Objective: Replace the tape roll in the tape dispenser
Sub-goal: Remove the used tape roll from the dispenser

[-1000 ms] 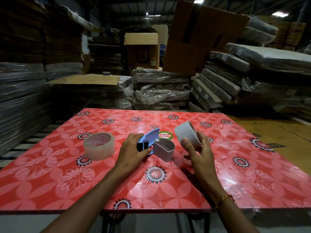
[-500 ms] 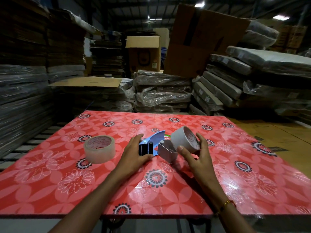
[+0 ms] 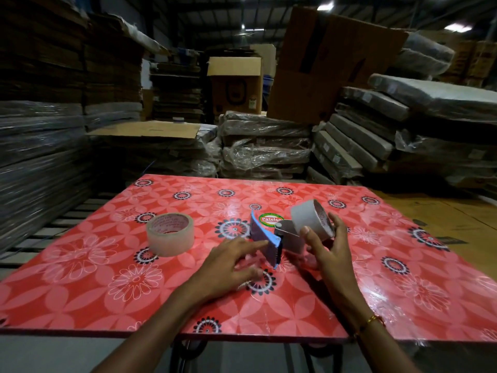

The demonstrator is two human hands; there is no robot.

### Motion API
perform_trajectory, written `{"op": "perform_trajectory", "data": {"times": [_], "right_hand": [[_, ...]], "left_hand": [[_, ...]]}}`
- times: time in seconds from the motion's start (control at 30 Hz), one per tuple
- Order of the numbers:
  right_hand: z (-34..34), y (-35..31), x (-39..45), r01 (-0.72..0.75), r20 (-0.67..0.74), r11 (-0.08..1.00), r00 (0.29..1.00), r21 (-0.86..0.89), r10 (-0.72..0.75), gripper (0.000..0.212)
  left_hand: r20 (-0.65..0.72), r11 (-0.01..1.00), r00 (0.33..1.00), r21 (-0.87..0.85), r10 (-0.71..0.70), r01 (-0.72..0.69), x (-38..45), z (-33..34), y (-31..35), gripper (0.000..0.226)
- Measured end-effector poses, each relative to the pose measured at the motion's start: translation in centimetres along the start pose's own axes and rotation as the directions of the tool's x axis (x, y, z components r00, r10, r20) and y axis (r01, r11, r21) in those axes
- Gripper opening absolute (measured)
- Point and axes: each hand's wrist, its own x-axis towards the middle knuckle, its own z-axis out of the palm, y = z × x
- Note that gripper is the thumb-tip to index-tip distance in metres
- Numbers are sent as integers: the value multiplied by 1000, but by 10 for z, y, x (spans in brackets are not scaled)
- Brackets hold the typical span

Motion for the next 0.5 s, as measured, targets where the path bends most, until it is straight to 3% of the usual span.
{"op": "perform_trajectory", "data": {"times": [0.13,0.23,0.5], "right_hand": [[1,2,3,-14,-12,1000,1000,-18,14,65],[0,3,3,-27,-25,999,999,-29,26,69],[2,0,0,62,10,978,998,-201,-61,79]], "left_hand": [[84,954,992,278,91,-111,0,7,2,63],[89,942,993,322,71,-96,-1,9,3,63],[-96,988,986,-72,-140,133,9,10,8,80]]}}
